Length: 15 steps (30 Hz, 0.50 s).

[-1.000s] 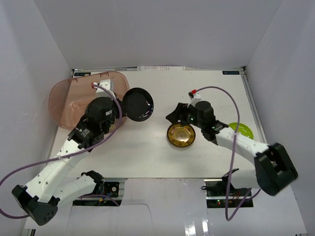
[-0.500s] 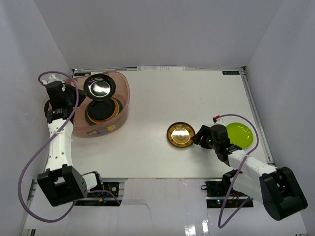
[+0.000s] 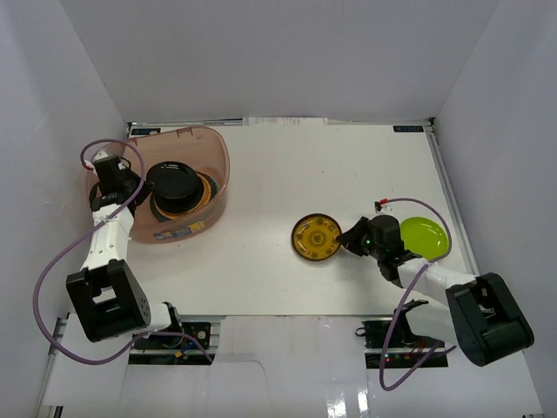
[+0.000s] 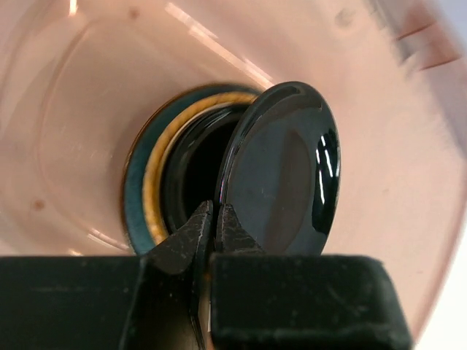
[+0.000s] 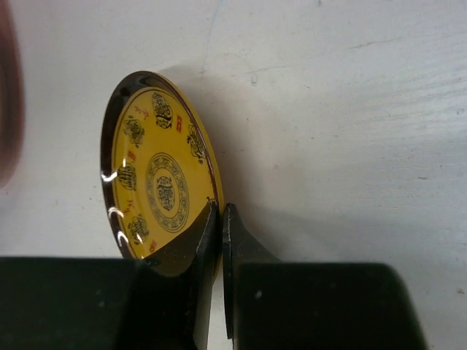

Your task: Place the plates into the plastic bin on the countertop

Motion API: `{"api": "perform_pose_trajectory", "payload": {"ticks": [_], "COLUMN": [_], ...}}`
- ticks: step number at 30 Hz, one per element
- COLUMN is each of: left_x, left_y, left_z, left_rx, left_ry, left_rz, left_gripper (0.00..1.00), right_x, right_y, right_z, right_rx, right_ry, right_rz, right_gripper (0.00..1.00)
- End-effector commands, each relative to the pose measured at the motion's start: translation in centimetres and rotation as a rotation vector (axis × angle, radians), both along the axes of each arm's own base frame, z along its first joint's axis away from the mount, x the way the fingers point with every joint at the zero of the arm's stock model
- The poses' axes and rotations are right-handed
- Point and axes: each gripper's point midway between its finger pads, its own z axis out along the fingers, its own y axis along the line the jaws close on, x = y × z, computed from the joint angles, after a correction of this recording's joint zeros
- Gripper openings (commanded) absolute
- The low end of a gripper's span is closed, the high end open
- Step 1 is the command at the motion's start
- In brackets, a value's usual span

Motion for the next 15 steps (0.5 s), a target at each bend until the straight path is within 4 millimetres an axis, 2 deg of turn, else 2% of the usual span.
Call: {"api": "perform_pose_trajectory", "payload": {"ticks": [1,2,4,6,8,9,11,12,13,14,15], "left_x": [0.1,0.0,-0.1,-0.4,-0.4,-0.4,-0.2,0.0,0.2,0.4,0.5], "left_y": [0.4,0.4,0.0,-0.4,-1.0,-1.2,-1.6,-1.9,-2.7,-3.2,-4.0], "left_z": [-0.9,-1.5,-3.2,-4.4,-4.7,-4.7,-3.7,-3.1,-1.5,-0.3,1.2], "left_rx": [0.028,0.024,0.007,-0.010,-0.029,-0.034,-0.042,-0.047,-0.062,-0.072,-0.089], "left_ry": [-0.016,-0.006,0.028,0.048,0.046,0.043,0.010,-0.009,-0.051,-0.088,-0.138], "left_rz": [-0.002,-0.006,-0.026,-0.044,-0.067,-0.074,-0.096,-0.113,-0.151,-0.174,-0.203], "left_gripper": [0.00,0.00,0.07,0.22,0.37,0.56,0.73,0.89,0.95,0.98,0.98], "right_x": [2.0,2.2,2.4,2.9,3.1,3.5,3.8,4.2,4.6,4.7,5.3], "right_y": [0.3,0.6,1.3,2.7,3.9,5.5,7.4,9.5,10.5,12.5,14.2], "right_z": [4.4,5.4,7.8,11.8,14.1,16.8,19.0,21.3,22.3,21.8,24.9], "right_rx": [0.027,0.039,0.066,0.103,0.111,0.128,0.124,0.135,0.135,0.122,0.151], "right_ry": [-0.138,-0.160,-0.206,-0.289,-0.331,-0.375,-0.414,-0.447,-0.458,-0.442,-0.494], "right_rz": [-0.013,-0.005,0.023,0.053,0.083,0.114,0.152,0.178,0.185,0.223,0.239], "right_gripper": [0.08,0.08,0.08,0.08,0.08,0.08,0.08,0.08,0.08,0.08,0.08]}}
